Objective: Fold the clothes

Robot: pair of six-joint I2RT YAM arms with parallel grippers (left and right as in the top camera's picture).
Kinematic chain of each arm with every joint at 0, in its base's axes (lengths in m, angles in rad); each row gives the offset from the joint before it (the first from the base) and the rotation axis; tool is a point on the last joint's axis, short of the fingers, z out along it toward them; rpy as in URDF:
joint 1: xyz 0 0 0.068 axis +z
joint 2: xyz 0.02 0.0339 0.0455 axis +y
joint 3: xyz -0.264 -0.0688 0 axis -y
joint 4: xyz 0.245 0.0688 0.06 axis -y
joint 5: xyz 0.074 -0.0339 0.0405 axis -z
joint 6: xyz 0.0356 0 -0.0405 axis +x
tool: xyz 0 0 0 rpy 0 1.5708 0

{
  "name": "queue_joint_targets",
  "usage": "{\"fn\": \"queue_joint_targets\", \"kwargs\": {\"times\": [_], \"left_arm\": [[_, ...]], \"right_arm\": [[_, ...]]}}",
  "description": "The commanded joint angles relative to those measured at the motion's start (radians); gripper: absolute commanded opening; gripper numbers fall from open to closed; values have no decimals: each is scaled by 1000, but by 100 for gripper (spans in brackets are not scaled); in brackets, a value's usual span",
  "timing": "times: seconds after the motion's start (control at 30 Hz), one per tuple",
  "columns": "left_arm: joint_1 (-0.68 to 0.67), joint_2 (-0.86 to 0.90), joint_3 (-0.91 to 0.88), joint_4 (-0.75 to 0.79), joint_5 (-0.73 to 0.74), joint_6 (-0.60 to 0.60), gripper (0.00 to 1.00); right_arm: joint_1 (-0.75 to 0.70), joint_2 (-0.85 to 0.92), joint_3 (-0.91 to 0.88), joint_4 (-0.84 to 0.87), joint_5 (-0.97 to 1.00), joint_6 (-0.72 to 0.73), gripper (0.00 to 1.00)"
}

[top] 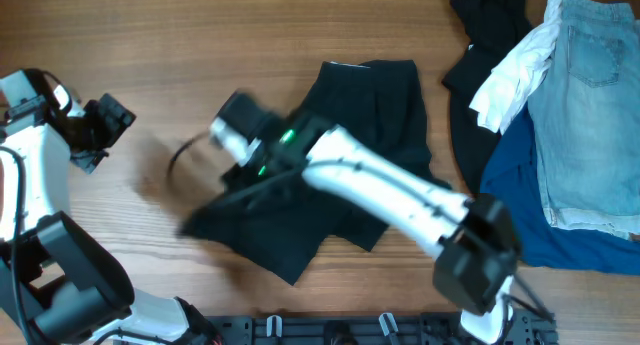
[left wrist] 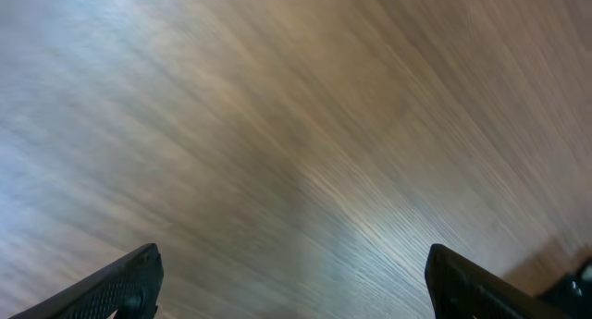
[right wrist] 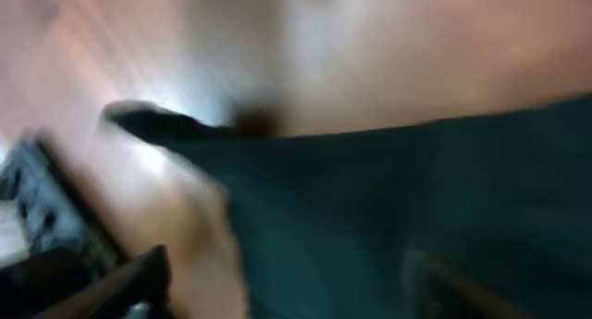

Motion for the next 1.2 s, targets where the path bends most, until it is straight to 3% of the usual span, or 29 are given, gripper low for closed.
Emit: {"fn": "queue_joint_targets", "kwargs": {"times": [0.0,0.23,0.3,0.57,0.9,1.17], "left_arm": [[-85,-6,18,27,55,58,91],[-283,-6,18,73,35,115,92],[-350,-5,18,76,-57,115,95],[-400,-5,18,73,-246,114,100],[-341,-5,18,84,-255,114,100],[-267,-5,18,83,-262,104,100]], "right_arm": [[-196,-109,44,-4,53,50,90],[-509,-91,17,16,53,67,90],[-591,-58,-7,31,53,63,89],[-734,116,-25,45,52,29,86],[-758,268,-25,56,-13,-16,69],[-725,290,-26,91,-109,-45,35]]}}
